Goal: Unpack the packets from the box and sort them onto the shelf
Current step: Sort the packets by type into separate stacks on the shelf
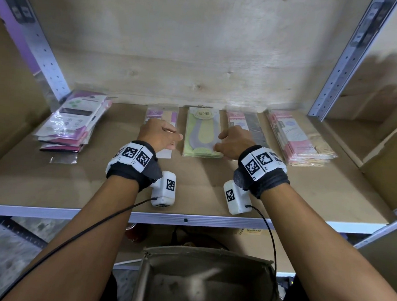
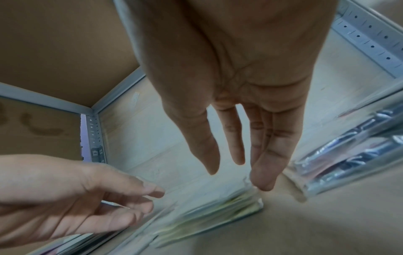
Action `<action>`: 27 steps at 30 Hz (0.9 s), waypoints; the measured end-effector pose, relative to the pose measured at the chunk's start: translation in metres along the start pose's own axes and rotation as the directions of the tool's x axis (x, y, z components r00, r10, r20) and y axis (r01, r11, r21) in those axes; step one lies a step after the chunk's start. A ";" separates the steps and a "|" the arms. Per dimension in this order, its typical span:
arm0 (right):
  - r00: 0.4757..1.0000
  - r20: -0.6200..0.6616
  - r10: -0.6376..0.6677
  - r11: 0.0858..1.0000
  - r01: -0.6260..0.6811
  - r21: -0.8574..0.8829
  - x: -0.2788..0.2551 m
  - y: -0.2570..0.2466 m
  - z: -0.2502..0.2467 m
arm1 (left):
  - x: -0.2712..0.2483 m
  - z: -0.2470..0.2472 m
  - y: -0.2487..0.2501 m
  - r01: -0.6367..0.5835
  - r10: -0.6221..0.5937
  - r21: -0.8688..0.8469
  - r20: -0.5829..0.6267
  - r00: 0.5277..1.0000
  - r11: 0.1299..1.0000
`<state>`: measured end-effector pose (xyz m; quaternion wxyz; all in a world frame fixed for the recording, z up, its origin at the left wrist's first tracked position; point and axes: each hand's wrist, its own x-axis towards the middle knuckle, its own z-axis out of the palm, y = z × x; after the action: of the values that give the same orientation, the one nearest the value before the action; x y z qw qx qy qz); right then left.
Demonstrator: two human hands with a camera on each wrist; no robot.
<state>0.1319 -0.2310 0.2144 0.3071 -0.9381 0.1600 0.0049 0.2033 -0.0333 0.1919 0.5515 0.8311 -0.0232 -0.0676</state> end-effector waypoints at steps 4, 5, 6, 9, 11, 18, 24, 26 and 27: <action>0.993 -0.088 -0.073 0.997 0.070 -0.036 -0.002 -0.002 0.001 | -0.009 -0.023 0.001 -0.023 0.022 -0.009 -0.083 0.996 1.000; 0.991 -0.107 -0.086 0.996 0.082 -0.034 -0.002 -0.004 0.002 | -0.011 -0.032 0.000 -0.029 0.029 -0.002 -0.108 0.994 1.000; 0.989 -0.119 -0.093 0.996 0.092 -0.019 -0.003 -0.006 0.004 | -0.012 -0.043 -0.002 -0.030 0.030 0.004 -0.138 0.990 1.000; 0.985 -0.124 -0.120 0.990 0.127 0.053 -0.006 -0.019 0.012 | -0.013 -0.081 -0.011 -0.044 0.054 0.046 -0.249 0.967 0.998; 0.984 -0.095 -0.147 0.982 0.157 0.102 -0.007 -0.030 0.021 | -0.015 -0.108 -0.017 -0.027 0.041 0.049 -0.316 0.948 0.998; 0.964 0.095 -0.249 0.924 0.207 0.320 -0.010 -0.093 0.063 | -0.020 -0.187 -0.047 0.098 -0.032 0.093 -0.544 0.838 0.991; 0.918 0.253 -0.306 0.886 0.178 0.429 -0.001 -0.156 0.103 | -0.023 -0.225 -0.065 0.214 -0.114 0.171 -0.461 0.880 0.962; 0.899 0.305 -0.314 0.868 0.141 0.477 0.000 -0.171 0.112 | -0.023 -0.228 -0.067 0.232 -0.125 0.224 -0.407 0.905 0.947; 0.888 0.331 -0.319 0.854 0.117 0.507 0.000 -0.179 0.118 | -0.023 -0.229 -0.068 0.231 -0.127 0.241 -0.380 0.916 0.943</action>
<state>0.1967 -0.0267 0.2216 0.5513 -0.8249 -0.0204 0.1235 0.2092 0.2051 0.2188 0.4140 0.8977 0.1455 0.0388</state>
